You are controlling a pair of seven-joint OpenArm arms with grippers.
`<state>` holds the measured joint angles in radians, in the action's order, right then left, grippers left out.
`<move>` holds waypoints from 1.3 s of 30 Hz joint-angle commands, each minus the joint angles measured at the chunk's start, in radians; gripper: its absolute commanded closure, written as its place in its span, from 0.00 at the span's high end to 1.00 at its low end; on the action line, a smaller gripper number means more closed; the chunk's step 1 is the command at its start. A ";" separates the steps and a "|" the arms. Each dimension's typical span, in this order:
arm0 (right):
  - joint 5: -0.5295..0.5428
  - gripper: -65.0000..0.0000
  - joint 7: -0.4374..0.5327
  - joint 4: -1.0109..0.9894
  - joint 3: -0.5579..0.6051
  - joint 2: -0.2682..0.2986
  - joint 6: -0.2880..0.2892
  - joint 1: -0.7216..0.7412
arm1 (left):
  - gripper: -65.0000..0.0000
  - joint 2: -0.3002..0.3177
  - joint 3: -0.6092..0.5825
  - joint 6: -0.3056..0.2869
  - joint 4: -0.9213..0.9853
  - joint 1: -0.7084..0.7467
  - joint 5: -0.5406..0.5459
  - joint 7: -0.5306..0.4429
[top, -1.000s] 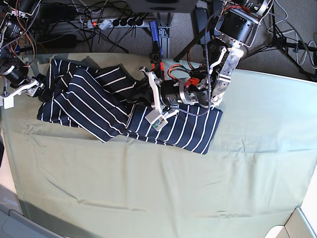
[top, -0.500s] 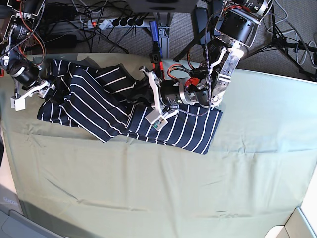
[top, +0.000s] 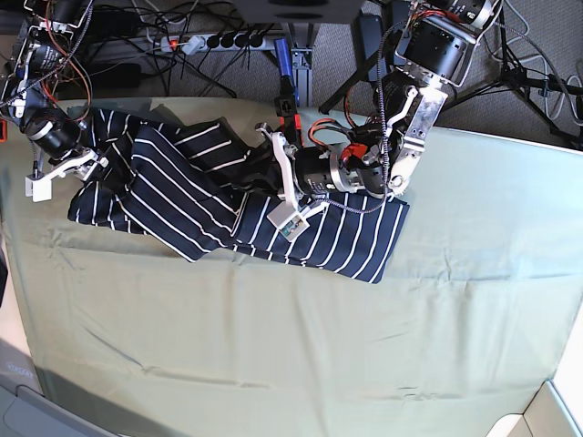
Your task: Fold the T-shirt properly
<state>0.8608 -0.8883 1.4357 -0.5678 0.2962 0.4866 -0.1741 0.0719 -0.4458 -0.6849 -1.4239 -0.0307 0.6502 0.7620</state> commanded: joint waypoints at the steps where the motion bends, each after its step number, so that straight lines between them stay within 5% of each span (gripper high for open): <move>1: 0.004 0.37 0.013 0.008 0.001 0.007 0.053 0.002 | 0.02 -0.006 0.001 -0.013 -0.015 -0.017 0.031 -0.021; 4: 0.004 0.00 0.048 0.008 0.001 0.006 0.053 0.002 | 0.02 -0.006 0.001 -0.013 -0.015 -0.017 0.050 -0.025; 16: -0.009 0.00 0.055 0.008 -0.024 0.023 0.053 0.042 | 0.02 -0.005 0.025 -0.013 -0.038 -0.052 0.066 -0.004; 25: -0.031 0.00 0.046 0.008 -0.035 0.171 0.053 0.071 | 0.02 0.002 0.230 -0.013 -0.091 -0.052 0.106 0.067; 39: 0.144 0.00 -0.108 0.012 -0.034 0.204 0.060 0.197 | 0.02 0.146 0.296 -0.013 -0.085 -0.029 0.060 0.035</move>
<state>0.9798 -1.0187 1.4296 -0.5919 0.4786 0.4881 0.0071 0.2153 -0.1513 -0.6849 -1.4960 -0.0444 0.6922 0.8196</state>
